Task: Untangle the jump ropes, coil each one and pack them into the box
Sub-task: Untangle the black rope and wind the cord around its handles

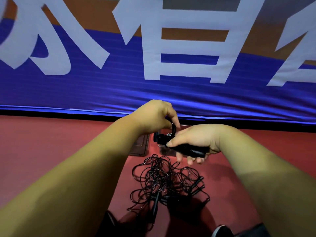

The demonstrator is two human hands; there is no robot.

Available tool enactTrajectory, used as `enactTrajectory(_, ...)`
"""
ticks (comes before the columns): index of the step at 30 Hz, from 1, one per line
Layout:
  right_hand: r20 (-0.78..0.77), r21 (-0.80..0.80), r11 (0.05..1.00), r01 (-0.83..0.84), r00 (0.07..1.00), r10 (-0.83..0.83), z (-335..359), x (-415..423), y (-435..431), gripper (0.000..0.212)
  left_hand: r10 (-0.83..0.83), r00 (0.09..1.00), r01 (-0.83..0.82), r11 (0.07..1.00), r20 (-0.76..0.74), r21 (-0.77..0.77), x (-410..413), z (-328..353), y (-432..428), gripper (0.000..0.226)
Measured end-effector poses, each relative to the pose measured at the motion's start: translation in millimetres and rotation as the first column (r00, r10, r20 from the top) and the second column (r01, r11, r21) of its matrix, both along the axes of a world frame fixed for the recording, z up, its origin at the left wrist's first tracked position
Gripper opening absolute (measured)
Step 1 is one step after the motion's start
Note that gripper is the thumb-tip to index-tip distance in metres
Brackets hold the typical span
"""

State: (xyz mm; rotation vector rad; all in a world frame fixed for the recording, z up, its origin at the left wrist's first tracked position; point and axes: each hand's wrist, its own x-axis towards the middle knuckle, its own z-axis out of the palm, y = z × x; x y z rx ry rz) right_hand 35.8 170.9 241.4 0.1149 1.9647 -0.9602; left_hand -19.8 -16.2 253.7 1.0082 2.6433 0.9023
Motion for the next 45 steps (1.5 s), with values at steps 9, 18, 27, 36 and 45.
enactTrajectory(9,-0.332,0.043,0.932,0.359,0.885,-0.326,-27,-19,13,0.022,0.027,0.999,-0.038,0.968,-0.047,-0.249,7,2,17,0.048)
enactTrajectory(18,-0.320,-0.108,0.870,0.481,0.812,-0.488,-19,-23,19,0.016,0.193,0.920,-0.129,0.971,0.341,-0.202,8,-16,19,0.018)
enactTrajectory(27,-0.309,-0.176,0.852,0.493,0.794,-0.523,-7,-19,6,0.020,0.309,0.909,-0.245,0.940,0.282,-0.238,6,-16,14,0.036)
enactTrajectory(36,-0.393,-0.218,0.833,0.509,0.735,-0.552,-11,-26,9,0.043,0.192,0.858,-0.199,0.979,0.477,-0.038,9,-20,11,0.006)
enactTrajectory(45,-0.466,-0.265,0.857,0.443,0.719,-0.516,-5,-26,11,0.044,-0.151,0.572,-0.148,0.948,0.806,0.283,6,-9,-3,0.028)
